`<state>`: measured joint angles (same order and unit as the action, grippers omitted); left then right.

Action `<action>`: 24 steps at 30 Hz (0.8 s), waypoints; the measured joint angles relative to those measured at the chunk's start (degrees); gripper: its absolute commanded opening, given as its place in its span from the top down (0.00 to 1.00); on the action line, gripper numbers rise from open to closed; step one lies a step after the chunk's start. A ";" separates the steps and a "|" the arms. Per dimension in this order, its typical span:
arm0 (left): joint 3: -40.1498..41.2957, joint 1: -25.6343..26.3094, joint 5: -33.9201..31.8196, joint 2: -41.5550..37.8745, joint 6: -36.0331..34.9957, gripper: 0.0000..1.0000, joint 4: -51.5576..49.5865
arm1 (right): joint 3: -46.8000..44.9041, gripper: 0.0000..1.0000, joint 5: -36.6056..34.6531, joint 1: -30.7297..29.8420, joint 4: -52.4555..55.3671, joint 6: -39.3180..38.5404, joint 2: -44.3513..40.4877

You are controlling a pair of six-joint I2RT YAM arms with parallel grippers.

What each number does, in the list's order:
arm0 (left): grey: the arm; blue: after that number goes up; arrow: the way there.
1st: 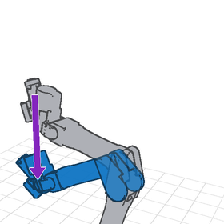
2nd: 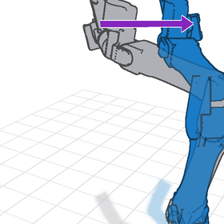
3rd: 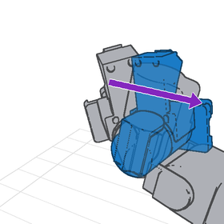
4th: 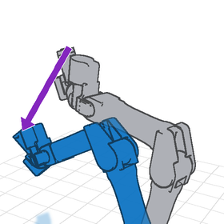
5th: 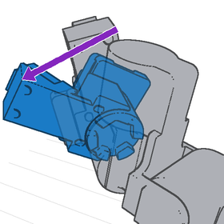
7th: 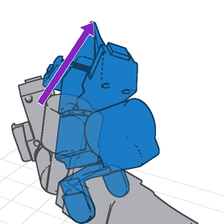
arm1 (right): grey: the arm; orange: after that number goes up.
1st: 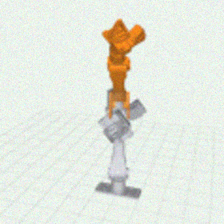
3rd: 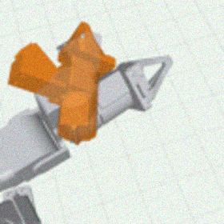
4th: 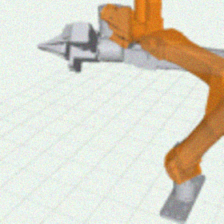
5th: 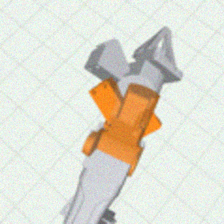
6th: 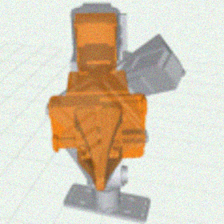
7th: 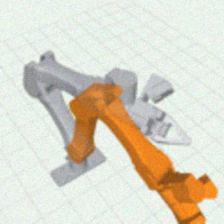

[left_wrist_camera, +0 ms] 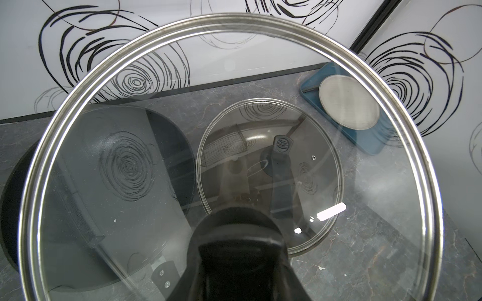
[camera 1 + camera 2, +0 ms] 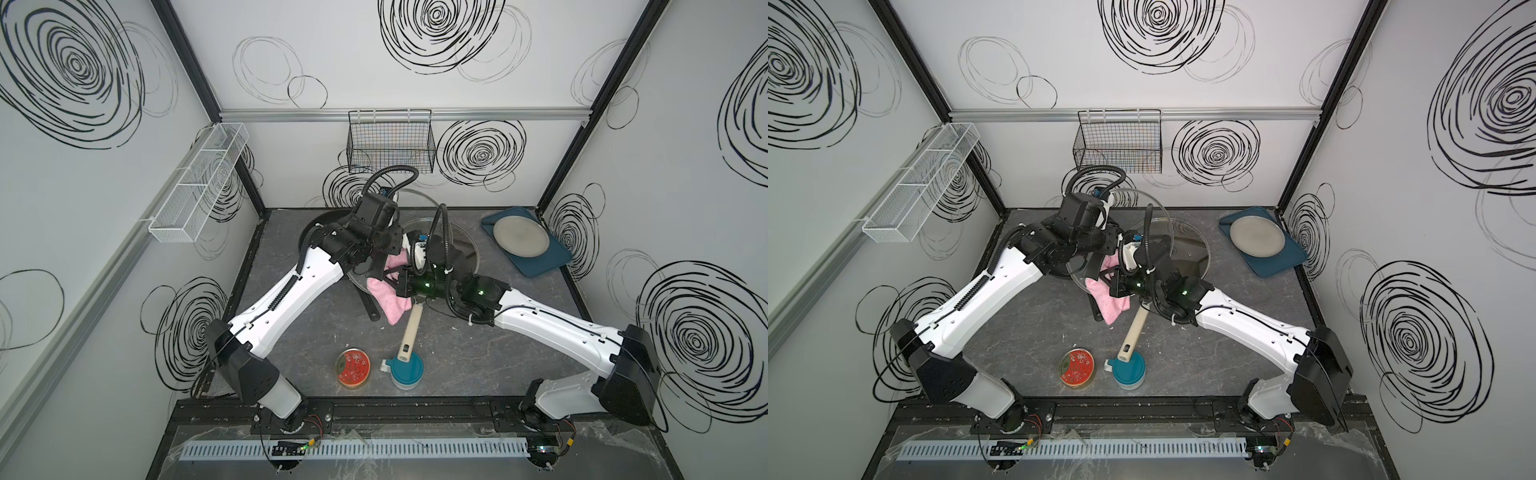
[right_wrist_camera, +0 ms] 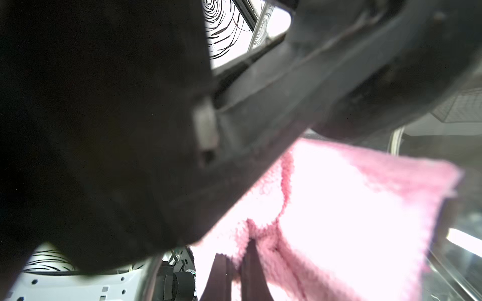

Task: Wipe the pot lid with a cloth
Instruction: Wipe the pot lid.

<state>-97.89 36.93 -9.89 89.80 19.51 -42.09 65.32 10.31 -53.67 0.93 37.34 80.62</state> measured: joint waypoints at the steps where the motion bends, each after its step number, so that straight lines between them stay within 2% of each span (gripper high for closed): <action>1: 0.00 -0.07 -0.02 0.00 0.00 1.00 0.00 | -0.11 1.00 -0.07 -0.09 -0.46 0.26 0.13; 13: 0.07 -1.05 0.74 -0.02 0.00 1.00 0.20 | -0.94 1.00 -1.95 0.87 1.84 0.70 -1.60; 24: 0.76 -1.36 1.07 -0.37 -1.29 1.00 -0.44 | -1.60 1.00 -1.36 10.95 8.33 -1.90 -9.14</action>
<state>-97.12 35.57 -8.82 89.43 18.22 -42.52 63.72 8.95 -42.72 9.26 35.44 71.48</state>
